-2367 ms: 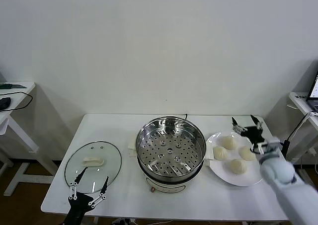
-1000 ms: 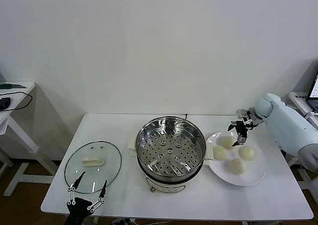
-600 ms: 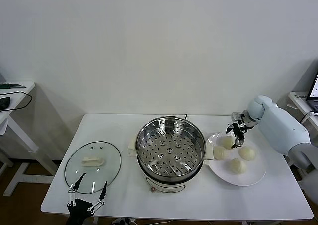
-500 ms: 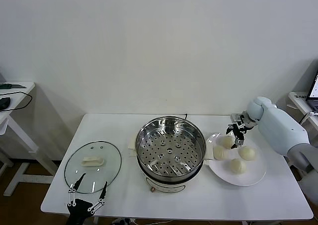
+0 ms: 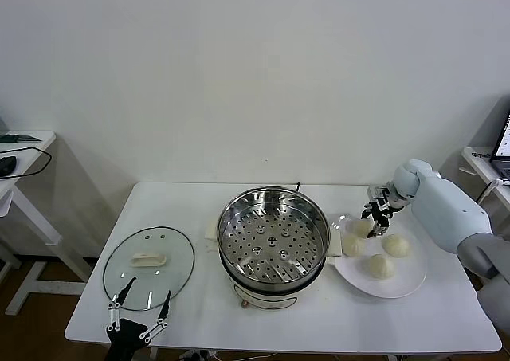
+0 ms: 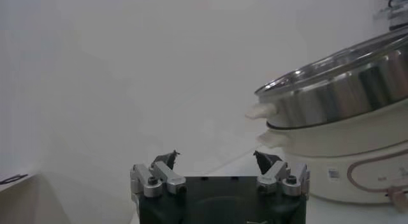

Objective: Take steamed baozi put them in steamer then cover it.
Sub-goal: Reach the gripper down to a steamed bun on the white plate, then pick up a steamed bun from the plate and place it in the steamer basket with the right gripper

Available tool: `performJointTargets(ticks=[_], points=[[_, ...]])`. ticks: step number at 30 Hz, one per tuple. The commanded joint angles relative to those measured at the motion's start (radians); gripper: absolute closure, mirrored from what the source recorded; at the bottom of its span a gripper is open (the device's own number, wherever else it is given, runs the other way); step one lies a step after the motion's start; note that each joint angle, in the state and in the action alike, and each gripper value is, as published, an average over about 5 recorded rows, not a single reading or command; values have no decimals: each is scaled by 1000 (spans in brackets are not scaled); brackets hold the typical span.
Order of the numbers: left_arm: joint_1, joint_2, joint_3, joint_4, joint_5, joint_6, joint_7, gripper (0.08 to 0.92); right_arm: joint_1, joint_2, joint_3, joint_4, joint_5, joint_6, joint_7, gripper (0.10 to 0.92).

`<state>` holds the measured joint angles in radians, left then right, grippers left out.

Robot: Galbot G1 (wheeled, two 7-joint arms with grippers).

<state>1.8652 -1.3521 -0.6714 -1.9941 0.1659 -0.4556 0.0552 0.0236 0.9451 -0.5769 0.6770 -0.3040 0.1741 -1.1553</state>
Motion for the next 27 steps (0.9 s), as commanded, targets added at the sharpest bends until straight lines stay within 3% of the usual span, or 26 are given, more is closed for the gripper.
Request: performJointTargets(ticks=[1, 8, 14, 27], points=[[1, 1, 1, -6, 0, 5, -2, 177, 35, -50, -27, 114, 41, 40, -7, 386], [2, 4, 7, -10, 2, 7, -3, 177, 276, -143, -186, 413, 85, 268, -44, 358], [4, 2, 20, -9, 9, 6, -6, 177, 502, -126, -396, 642, 183, 352, -37, 347], [11, -1, 19, -16, 15, -3, -9, 177, 563, 54, -528, 805, 136, 436, -32, 347]])
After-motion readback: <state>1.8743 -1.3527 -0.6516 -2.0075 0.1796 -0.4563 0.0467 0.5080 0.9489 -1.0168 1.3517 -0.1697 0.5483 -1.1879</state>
